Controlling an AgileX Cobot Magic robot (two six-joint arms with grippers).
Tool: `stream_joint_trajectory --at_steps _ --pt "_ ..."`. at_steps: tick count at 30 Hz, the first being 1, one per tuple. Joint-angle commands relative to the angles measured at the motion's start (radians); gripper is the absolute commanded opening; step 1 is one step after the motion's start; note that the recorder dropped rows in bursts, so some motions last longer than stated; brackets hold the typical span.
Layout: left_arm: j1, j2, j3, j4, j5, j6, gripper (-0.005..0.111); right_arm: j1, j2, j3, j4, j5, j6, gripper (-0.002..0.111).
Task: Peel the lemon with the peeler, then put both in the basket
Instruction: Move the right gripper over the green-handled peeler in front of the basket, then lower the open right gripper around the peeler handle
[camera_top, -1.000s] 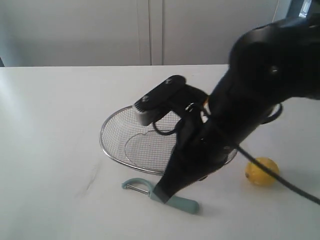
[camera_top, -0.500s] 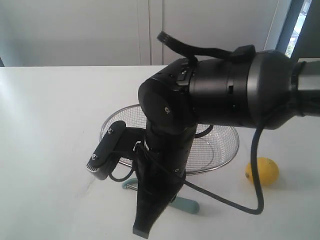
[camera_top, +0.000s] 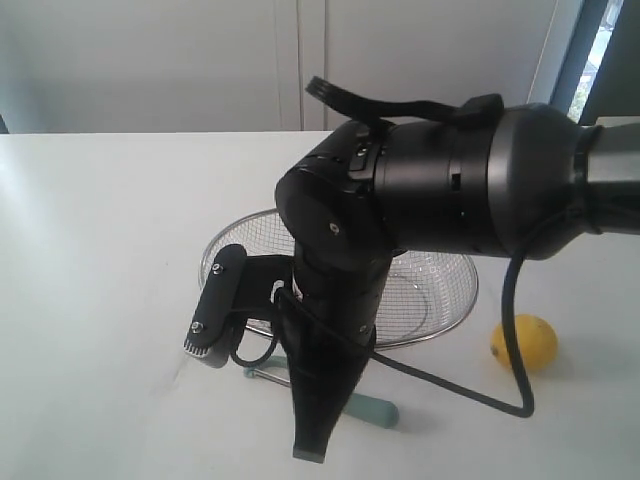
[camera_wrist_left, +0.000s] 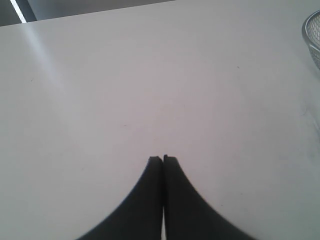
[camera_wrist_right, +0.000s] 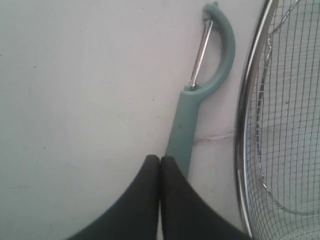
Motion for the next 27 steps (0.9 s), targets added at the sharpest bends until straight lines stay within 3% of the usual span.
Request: stream_joint_trajectory --at_steps 1,7,20,23,27 --pt "-0.005 -0.005 0.004 -0.008 -0.001 0.002 0.000 0.002 -0.002 0.000 -0.005 -0.006 0.035 0.000" --pt "-0.005 -0.005 0.004 -0.008 -0.001 0.002 0.000 0.002 -0.002 0.000 -0.001 0.019 0.129 0.000" --pt "-0.005 -0.005 0.004 -0.008 -0.001 0.002 0.000 0.002 -0.002 0.066 0.047 0.029 0.135 0.001" --pt "-0.005 -0.005 0.004 -0.008 -0.001 0.002 0.000 0.002 -0.002 0.090 0.047 -0.012 0.135 0.009" --pt "-0.005 -0.005 0.004 -0.008 -0.001 0.002 0.000 0.002 -0.002 0.113 0.047 -0.063 0.135 0.031"
